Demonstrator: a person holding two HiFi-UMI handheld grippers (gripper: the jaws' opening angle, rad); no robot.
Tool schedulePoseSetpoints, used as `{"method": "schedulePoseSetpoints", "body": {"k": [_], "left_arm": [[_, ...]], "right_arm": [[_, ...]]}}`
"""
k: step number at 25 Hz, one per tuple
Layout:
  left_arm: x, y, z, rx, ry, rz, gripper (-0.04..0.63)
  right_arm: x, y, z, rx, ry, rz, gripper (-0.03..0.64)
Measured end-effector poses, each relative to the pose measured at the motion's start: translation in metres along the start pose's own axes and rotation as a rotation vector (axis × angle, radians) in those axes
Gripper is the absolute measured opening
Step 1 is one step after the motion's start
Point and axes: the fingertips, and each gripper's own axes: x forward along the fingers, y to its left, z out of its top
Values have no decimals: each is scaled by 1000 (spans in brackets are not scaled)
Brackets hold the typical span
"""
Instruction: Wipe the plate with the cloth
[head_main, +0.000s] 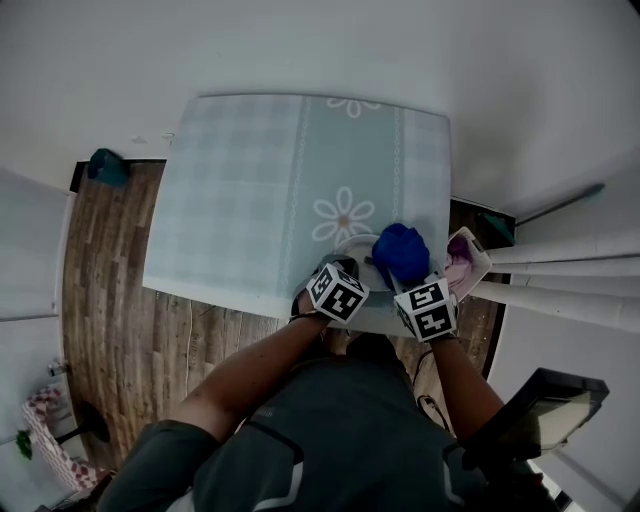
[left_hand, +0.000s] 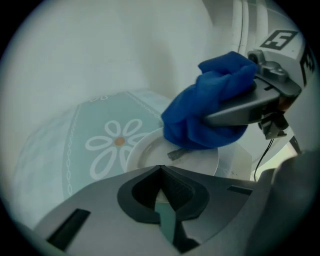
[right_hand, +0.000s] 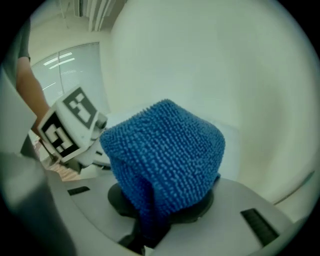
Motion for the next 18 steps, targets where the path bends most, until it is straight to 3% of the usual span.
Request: {"method": "schedulePoseSetpoints", "body": {"k": [3, 7, 18], "left_arm": [[0, -2, 0, -5, 3, 2, 9], [1, -3, 0, -24, 13, 1, 9], [2, -5, 3, -60, -4, 10, 9]], "right_arm": [[32, -9, 11, 35, -11, -33, 86], [51, 2, -8, -26, 58, -20, 86], [13, 60, -45, 14, 127, 142, 86]]}}
